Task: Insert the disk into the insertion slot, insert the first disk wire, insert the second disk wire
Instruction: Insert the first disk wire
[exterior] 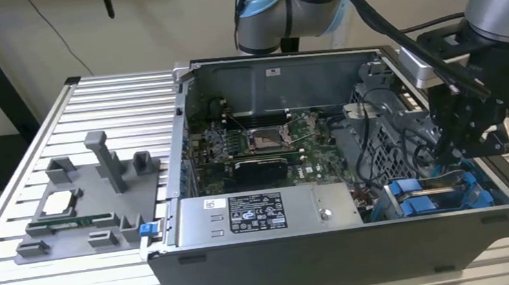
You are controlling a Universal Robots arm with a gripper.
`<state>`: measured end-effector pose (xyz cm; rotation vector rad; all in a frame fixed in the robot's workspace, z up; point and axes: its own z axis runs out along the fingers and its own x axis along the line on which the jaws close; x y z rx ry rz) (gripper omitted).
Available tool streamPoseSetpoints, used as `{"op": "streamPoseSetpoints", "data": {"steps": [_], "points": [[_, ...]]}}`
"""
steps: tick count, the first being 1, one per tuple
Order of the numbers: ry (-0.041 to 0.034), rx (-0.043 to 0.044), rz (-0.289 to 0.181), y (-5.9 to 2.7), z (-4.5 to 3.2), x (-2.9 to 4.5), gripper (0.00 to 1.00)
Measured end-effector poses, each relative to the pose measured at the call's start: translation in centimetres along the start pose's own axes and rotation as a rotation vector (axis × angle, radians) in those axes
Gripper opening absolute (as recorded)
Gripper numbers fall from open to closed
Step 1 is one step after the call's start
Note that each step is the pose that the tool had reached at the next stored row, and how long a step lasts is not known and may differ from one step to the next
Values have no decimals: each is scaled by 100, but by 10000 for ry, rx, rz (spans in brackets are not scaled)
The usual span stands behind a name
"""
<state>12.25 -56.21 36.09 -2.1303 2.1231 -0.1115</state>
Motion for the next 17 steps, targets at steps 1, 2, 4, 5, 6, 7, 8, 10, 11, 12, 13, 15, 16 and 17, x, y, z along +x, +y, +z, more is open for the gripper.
{"op": "streamPoseSetpoints", "data": {"steps": [1,2,4,5,6,7,8,10,11,12,13,15,16,17], "points": [[-3,-3,0,-3,1,10,0],[-2,-4,1,-3,0,12,0],[-3,-4,2,-3,0,12,0],[-2,-4,0,-4,0,12,0],[-2,-4,0,-5,0,13,0],[-3,-4,1,-4,0,13,0],[-3,-4,0,-5,0,13,0],[-1,-5,0,-5,-2,16,0],[-4,-7,1,-5,-2,20,0],[-4,-9,1,-5,-6,22,0],[-1,-11,0,-7,-13,24,0],[-1,-14,1,-8,-26,29,0],[-2,-14,1,-9,-29,30,0],[-4,-15,1,-9,-31,33,0]]}}
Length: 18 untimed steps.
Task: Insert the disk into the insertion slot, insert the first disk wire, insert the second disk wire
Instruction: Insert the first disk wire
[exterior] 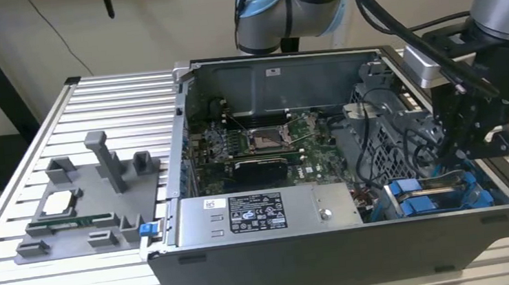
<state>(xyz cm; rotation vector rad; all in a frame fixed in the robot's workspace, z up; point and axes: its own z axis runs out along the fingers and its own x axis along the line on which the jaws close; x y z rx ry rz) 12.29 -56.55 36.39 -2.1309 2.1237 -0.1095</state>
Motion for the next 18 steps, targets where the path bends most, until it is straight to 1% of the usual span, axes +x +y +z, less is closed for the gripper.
{"op": "streamPoseSetpoints", "data": {"steps": [12,18], "points": [[4,0,0,0,-4,14,0],[6,-10,-3,-7,20,28,0]]}}
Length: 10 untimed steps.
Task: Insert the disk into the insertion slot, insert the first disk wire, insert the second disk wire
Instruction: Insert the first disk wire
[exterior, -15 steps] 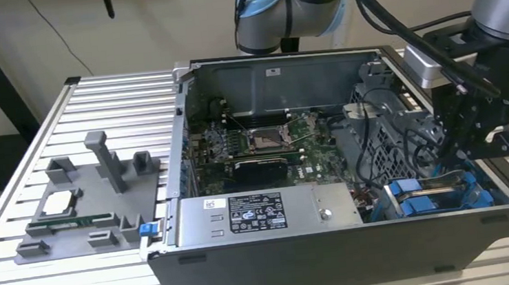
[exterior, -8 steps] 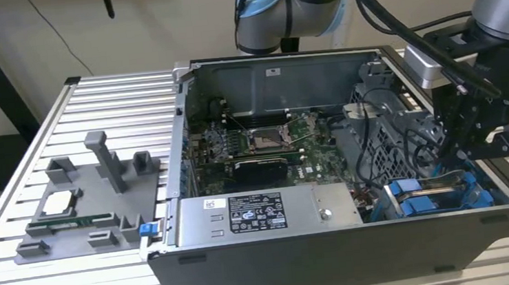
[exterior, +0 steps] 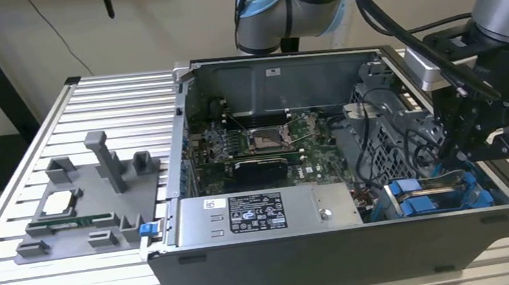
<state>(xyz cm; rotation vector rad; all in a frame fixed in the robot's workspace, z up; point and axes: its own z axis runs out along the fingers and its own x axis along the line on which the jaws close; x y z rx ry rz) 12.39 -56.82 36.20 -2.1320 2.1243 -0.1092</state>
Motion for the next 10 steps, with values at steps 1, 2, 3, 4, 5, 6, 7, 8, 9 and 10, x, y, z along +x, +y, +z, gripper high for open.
{"op": "streamPoseSetpoints", "data": {"steps": [1,2,3,4,5,6,7,8,9,10], "points": [[0,-17,2,-10,5,4,0],[2,-41,4,-18,10,8,0],[4,-71,4,-25,16,12,0],[7,-113,5,-34,21,17,0],[11,-156,7,-45,27,20,0],[11,-189,8,-56,36,23,0],[10,-205,9,-61,47,26,0],[10,-205,9,-62,58,28,0],[2,-205,11,-60,70,30,0],[0,-205,12,-57,88,31,0]]}}
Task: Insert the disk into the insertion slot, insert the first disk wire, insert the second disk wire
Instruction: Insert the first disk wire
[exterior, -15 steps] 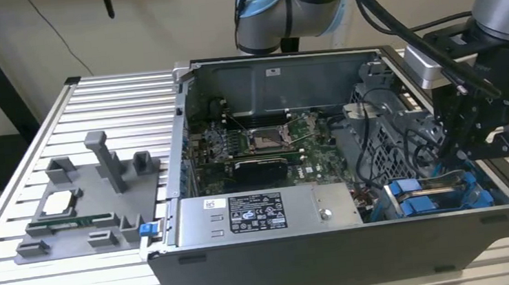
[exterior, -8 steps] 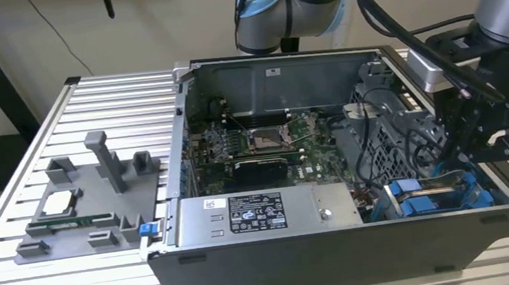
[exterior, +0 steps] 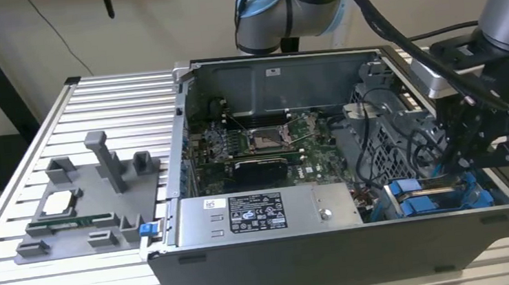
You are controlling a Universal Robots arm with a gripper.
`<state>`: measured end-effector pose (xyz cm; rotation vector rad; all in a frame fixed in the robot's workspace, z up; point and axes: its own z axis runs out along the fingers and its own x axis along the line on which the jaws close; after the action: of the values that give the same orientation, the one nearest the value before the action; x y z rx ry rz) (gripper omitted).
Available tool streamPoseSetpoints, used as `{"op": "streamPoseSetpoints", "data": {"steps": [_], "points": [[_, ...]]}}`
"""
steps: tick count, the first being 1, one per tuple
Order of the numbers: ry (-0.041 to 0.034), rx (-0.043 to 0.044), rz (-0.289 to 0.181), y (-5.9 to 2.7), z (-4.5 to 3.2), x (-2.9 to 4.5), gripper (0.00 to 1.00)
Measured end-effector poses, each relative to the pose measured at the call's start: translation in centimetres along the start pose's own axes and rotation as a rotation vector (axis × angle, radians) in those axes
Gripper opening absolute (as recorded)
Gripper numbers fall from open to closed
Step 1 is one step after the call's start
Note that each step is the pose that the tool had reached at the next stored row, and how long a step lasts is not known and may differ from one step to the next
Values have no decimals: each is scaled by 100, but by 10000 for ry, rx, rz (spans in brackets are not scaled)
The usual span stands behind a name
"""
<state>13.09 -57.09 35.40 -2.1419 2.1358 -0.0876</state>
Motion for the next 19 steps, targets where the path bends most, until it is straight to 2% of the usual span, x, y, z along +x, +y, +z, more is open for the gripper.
{"op": "streamPoseSetpoints", "data": {"steps": [4,11,19], "points": [[-5,0,-5,7,60,2,0],[-83,-1,-38,-4,95,-7,0],[-114,4,-38,-16,134,-5,0]]}}
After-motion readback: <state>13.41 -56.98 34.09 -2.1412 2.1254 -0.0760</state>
